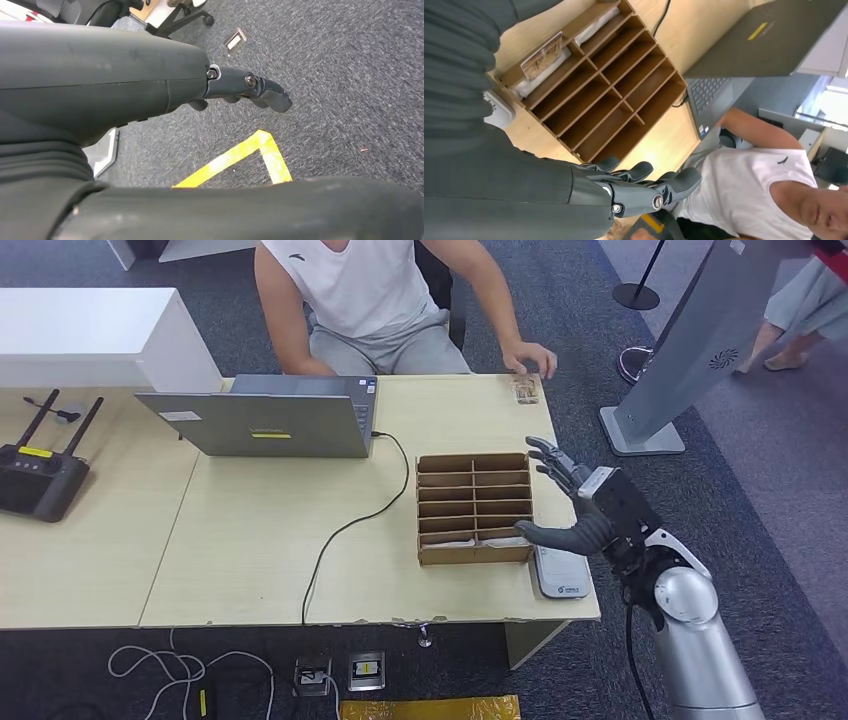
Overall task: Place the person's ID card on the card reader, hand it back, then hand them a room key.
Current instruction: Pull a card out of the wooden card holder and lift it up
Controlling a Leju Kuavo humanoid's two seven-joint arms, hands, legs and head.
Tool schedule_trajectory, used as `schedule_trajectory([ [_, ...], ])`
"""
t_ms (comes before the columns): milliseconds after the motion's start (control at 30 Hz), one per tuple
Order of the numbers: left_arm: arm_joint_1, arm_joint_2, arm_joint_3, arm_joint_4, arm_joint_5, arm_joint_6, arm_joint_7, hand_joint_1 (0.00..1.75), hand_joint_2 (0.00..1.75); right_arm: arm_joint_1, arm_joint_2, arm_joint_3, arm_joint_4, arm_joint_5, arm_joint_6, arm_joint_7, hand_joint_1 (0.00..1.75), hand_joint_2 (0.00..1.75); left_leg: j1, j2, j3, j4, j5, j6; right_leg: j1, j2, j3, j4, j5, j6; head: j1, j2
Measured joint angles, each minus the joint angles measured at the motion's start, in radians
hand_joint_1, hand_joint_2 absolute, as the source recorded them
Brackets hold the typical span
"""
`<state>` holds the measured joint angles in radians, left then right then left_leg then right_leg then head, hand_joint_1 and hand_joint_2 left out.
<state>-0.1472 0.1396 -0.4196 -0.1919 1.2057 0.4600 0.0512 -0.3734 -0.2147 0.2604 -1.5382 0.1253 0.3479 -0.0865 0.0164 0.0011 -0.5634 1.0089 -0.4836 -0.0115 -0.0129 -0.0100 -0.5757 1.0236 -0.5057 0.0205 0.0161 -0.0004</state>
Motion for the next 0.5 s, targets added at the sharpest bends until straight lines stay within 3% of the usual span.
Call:
schedule_trajectory([
  [267,0.0,0.0,0.0,0.0,-0.003,-0.003,0.007,0.0,0.0,0.024,-0.017,0.003,0.001,-0.107,0.077,0.018,0.0,1.75,0.0,0.0,0.0,0.0,0.0,0.0,0.0,0.0,0.0,0.0,0.0,0.0,0.0,0.0],
  [500,0.0,0.0,0.0,0.0,-0.003,-0.005,0.009,0.0,0.0,0.033,-0.035,0.008,0.0,-0.071,0.08,0.056,0.0,1.75,0.0,0.0,0.0,0.0,0.0,0.0,0.0,0.0,0.0,0.0,0.0,0.0,0.0,0.0],
])
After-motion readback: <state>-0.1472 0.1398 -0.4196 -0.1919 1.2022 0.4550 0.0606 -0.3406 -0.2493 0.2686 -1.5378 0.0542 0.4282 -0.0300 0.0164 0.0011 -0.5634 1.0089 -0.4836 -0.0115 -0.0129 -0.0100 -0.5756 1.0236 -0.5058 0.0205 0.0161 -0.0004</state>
